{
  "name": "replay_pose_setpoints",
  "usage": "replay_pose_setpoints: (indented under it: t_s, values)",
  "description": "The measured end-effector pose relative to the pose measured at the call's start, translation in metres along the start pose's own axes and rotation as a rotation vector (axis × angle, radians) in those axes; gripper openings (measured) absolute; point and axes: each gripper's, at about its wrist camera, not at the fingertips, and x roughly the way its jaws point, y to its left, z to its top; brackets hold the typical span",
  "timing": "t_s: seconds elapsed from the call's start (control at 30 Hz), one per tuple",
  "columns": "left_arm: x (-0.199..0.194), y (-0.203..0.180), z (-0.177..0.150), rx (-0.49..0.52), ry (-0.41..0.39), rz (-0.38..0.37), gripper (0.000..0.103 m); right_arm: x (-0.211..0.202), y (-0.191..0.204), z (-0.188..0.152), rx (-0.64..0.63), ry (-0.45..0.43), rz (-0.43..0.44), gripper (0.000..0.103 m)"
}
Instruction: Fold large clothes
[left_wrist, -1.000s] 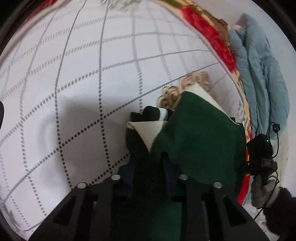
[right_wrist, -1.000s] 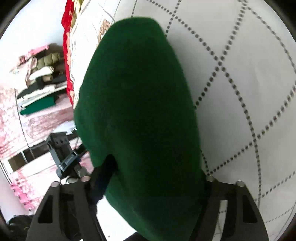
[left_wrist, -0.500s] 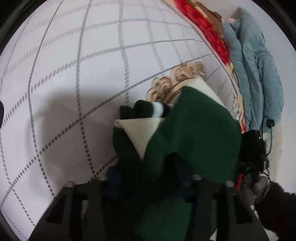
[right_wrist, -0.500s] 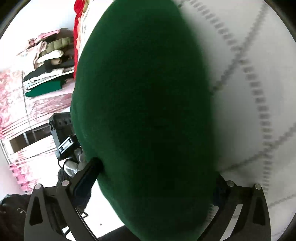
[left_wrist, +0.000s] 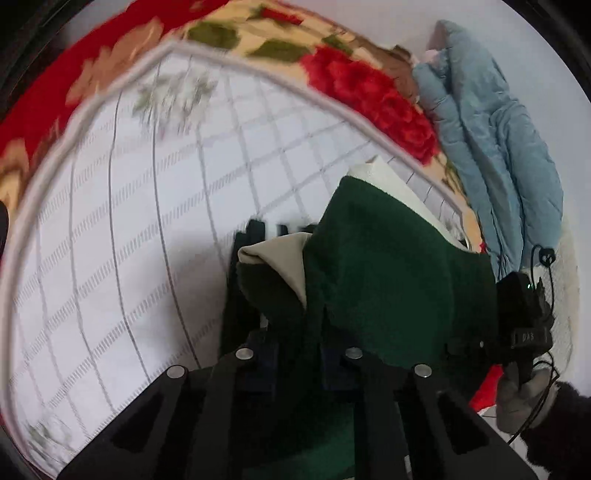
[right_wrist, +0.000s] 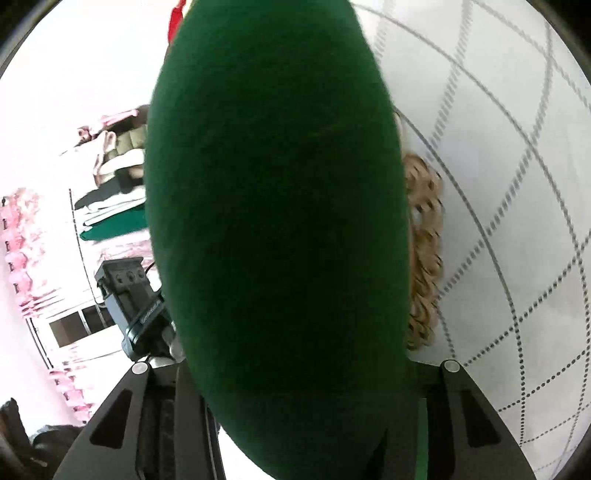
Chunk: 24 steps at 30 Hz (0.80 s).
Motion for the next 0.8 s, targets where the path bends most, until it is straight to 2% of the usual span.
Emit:
replay_pose_setpoints:
  t_s: [0.13,0.23,0.33,0.37,0.43,0.47,0.53,0.57,0.6,0.63,0.67,0.8]
  values:
    - [-0.003,-0.007,0.033,0.006,-0.019,-0.015,0.012,-0.015,0.036,0.023,-0.041,-0.039,-0.006,0.046]
    - [0.029,0.001,0.057,0.01,0.031,0.0,0.014,-0.02,0.049,0.049,-0.053,-0.047,-0.049,0.045]
    - [0.08,0.01,0.061,0.007,0.132,0.044,0.02,-0.014,0.035,0.075,-0.028,-0.025,-0.16,0.05]
    - [0.089,0.012,0.06,0.011,0.143,0.062,0.023,-0.011,0.028,0.079,-0.011,-0.021,-0.187,0.052]
    - [0.103,0.017,0.06,0.017,0.163,0.047,0.028,0.0,0.007,0.088,0.008,0.016,-0.236,0.062]
    - [0.107,0.022,0.061,0.01,0.165,0.045,0.038,0.003,0.0,0.091,0.012,0.024,-0.261,0.068]
    - [0.105,0.031,0.062,-0.02,0.167,0.019,0.042,0.008,-0.003,0.093,-0.016,0.037,-0.271,0.08]
    - [0.101,0.036,0.061,-0.023,0.156,0.015,0.055,0.01,-0.004,0.093,-0.023,0.042,-0.273,0.083]
    - [0.096,0.04,0.061,-0.022,0.159,0.02,0.079,0.012,-0.003,0.093,-0.03,0.05,-0.286,0.089]
    - [0.093,0.042,0.06,-0.025,0.157,0.014,0.091,0.013,-0.002,0.093,-0.038,0.054,-0.295,0.091]
    - [0.089,0.048,0.057,-0.036,0.152,0.001,0.098,0.014,-0.002,0.089,-0.046,0.053,-0.302,0.091]
    - [0.091,0.067,0.045,-0.104,0.218,0.017,0.098,0.002,-0.016,0.096,-0.055,0.047,-0.341,0.1]
